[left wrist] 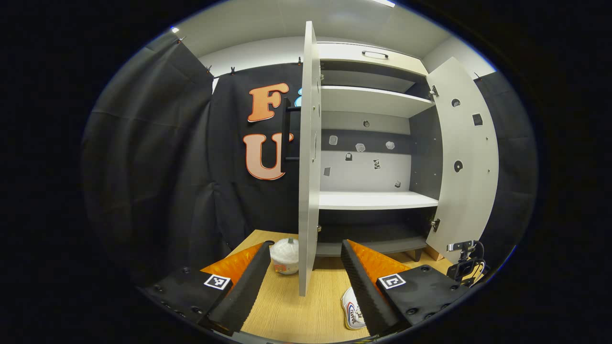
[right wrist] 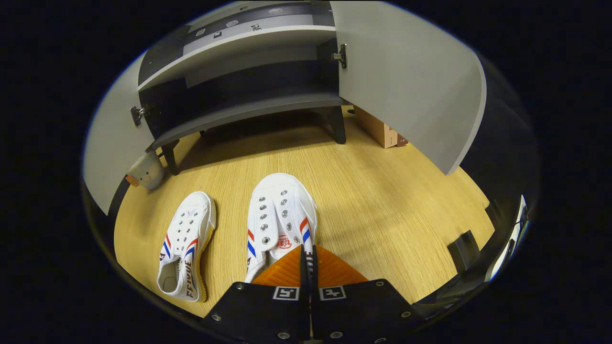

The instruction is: Grab one shoe with the right hand and put it into the shoe cabinet, grab the other shoe with the left hand and put it into the shoe cabinet; then close the right door with the right hand and the left door with the left hand.

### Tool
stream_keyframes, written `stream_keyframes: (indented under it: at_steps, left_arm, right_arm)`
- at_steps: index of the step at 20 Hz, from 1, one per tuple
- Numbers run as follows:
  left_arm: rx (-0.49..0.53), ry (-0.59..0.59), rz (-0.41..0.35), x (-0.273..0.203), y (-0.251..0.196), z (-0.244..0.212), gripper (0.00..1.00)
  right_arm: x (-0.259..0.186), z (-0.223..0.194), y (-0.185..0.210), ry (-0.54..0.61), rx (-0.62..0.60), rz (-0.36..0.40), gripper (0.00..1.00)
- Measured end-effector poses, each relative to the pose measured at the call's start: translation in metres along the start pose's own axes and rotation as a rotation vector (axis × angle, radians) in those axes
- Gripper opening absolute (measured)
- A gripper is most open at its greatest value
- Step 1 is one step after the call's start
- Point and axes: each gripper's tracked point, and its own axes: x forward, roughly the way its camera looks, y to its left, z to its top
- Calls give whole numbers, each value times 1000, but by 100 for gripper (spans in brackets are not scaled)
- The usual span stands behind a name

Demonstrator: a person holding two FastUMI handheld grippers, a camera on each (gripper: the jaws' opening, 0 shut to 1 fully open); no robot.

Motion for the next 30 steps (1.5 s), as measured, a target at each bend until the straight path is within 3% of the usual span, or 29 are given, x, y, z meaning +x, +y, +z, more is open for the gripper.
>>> stream_keyframes:
  at_steps: [10, 17, 25, 30]
  left_arm:
    - [-4, -8, -49, 14, -17, -7, 96]
    - [-9, -4, -64, 25, -20, -14, 96]
    - [5, 6, -61, 37, -21, -26, 96]
    - [-4, 10, -54, 49, -19, -31, 96]
  right_arm:
    - [-84, 125, 32, -192, -40, 70, 1]
    - [-119, 226, 60, -320, 3, 141, 1]
    - [-117, 336, 85, -434, -18, 156, 0]
    - [-83, 409, 109, -463, -39, 146, 0]
